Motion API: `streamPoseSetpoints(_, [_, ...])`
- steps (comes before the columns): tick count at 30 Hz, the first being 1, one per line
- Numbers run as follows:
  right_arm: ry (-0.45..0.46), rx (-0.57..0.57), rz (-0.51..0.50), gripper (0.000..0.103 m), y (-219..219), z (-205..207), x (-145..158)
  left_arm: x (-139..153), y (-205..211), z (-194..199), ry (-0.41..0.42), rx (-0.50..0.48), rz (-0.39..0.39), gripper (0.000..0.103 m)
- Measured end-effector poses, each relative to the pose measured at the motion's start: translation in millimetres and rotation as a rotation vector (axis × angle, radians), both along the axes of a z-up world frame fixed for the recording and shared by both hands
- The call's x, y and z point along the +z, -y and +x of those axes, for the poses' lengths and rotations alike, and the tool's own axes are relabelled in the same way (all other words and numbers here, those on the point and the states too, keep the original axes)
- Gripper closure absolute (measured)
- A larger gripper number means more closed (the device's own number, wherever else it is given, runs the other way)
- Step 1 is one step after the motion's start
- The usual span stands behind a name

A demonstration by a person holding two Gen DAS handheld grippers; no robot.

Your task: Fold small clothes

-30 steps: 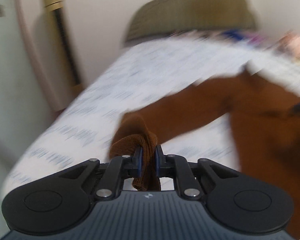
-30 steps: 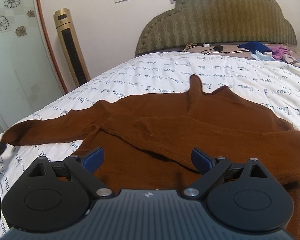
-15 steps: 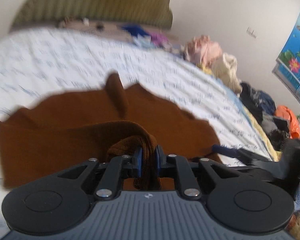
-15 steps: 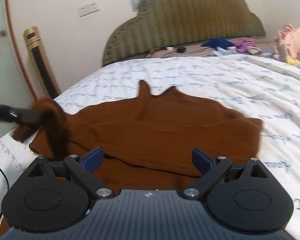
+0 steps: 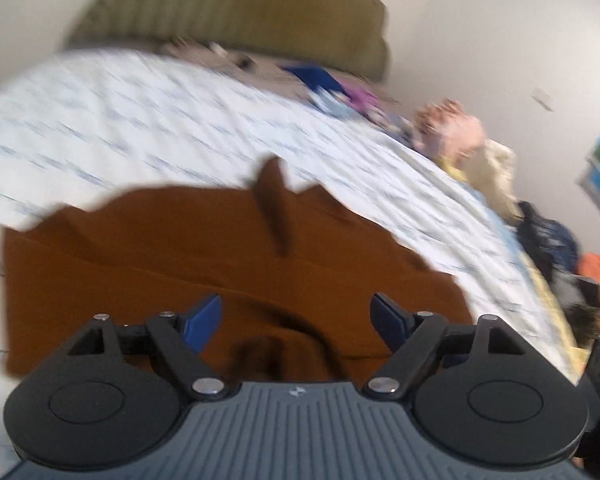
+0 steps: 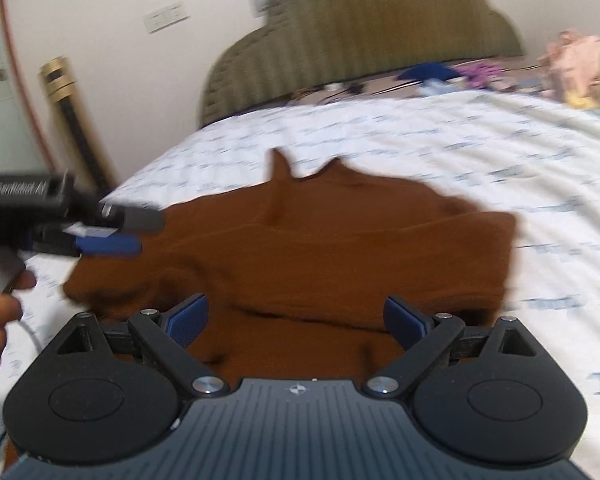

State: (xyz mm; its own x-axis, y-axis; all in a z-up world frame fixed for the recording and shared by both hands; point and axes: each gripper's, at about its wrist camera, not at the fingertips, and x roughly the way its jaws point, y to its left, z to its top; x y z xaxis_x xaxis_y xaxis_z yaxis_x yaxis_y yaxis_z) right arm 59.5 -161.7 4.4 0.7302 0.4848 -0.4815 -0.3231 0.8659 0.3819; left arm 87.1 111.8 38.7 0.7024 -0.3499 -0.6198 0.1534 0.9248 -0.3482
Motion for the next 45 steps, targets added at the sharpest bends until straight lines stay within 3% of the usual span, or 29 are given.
streamPoseSetpoints(4, [-0.053, 0.106, 0.068, 0.021, -27, 12, -10, 0, -19, -23, 0.023, 0.077, 0.080, 0.021])
streamPoseSetpoints(6, [-0.086, 0.127, 0.063, 0.042, -39, 20, -17, -2, -24, -30, 0.018, 0.090, 0.102, 0.021])
streamPoseSetpoints(8, [-0.129, 0.146, 0.038, 0.096, -51, 27, -23, -2, -28, -38, 0.019, 0.102, 0.129, 0.021])
streamPoseSetpoints(12, [-0.062, 0.172, -0.094, 0.095, -52, 30, -5, -6, -31, -41, 0.019, 0.125, 0.184, 0.021])
streamPoseSetpoints(16, [0.025, 0.091, -0.230, 0.095, -38, 54, 22, -16, -21, -34, -0.014, 0.112, 0.158, 0.021])
streamPoseSetpoints(18, [-0.004, 0.050, -0.265, 0.070, -31, 81, 22, -22, -15, -34, -0.033, 0.093, 0.149, 0.021])
streamPoseSetpoints(19, [-0.013, -0.015, -0.284, 0.043, -27, 90, 20, -24, -12, -36, -0.034, 0.080, 0.152, 0.021])
streamPoseSetpoints(20, [-0.001, -0.086, -0.296, 0.035, -23, 93, 18, -26, -9, -38, -0.031, 0.070, 0.163, 0.021])
streamPoseSetpoints(21, [0.022, -0.133, -0.281, 0.035, -18, 89, 17, -28, -7, -40, -0.031, 0.064, 0.180, 0.021])
streamPoseSetpoints(23, [0.022, -0.162, -0.156, 0.035, -3, 80, 12, -30, -2, -40, -0.030, 0.065, 0.213, 0.021])
streamPoseSetpoints(28, [-0.197, -0.184, 0.251, 0.035, 32, 74, -27, -30, 8, -42, -0.005, 0.069, 0.242, 0.021])
streamPoseSetpoints(32, [-0.303, -0.198, 0.449, 0.036, 29, 67, -50, -30, 16, -45, 0.015, 0.060, 0.288, 0.021])
streamPoseSetpoints(37, [-0.317, -0.173, 0.479, 0.036, 15, 65, -53, -32, 24, -45, 0.007, 0.050, 0.306, 0.021])
streamPoseSetpoints(39, [-0.307, -0.169, 0.464, 0.048, 11, 74, -50, -32, 26, -46, 0.009, 0.047, 0.309, 0.021])
streamPoseSetpoints(41, [-0.309, -0.176, 0.430, 0.082, 7, 82, -49, -30, 27, -47, 0.018, 0.049, 0.322, 0.021])
streamPoseSetpoints(42, [-0.312, -0.179, 0.415, 0.090, 6, 85, -49, -29, 27, -48, 0.027, 0.052, 0.334, 0.021])
streamPoseSetpoints(45, [-0.286, -0.165, 0.421, 0.091, 10, 89, -42, -27, 28, -48, 0.049, 0.073, 0.368, 0.021])
